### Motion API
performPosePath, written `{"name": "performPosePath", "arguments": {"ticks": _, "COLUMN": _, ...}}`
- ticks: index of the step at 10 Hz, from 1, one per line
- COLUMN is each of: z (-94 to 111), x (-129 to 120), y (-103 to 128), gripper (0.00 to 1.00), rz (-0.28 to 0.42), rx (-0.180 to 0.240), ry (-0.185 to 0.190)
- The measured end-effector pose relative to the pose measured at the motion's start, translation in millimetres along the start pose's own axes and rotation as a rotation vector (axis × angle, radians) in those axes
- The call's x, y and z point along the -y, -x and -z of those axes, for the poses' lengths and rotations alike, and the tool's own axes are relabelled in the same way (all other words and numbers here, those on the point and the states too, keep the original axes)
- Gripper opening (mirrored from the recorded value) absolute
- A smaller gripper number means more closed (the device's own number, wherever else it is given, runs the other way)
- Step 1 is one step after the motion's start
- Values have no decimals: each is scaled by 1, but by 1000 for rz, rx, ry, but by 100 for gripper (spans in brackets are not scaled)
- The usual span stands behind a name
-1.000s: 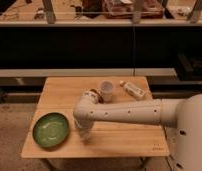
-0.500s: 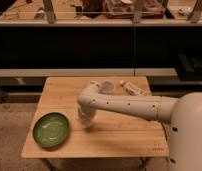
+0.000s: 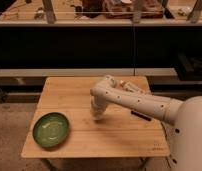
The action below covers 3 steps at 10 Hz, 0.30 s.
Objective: Wipe the white sponge on the table
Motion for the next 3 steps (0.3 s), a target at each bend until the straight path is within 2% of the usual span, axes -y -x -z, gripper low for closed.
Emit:
{"name": "performPosePath", "arguments": {"ticks": 2, "z": -15, "x": -33, "y": 8, "gripper": 0, "rz": -75, "rx": 24, "ry": 1}}
{"name": "performPosePath", "arguments": {"ticks": 3, "z": -14, "x": -46, "y": 13, "gripper": 0, "rz": -107, "rx": 26, "ry": 4}}
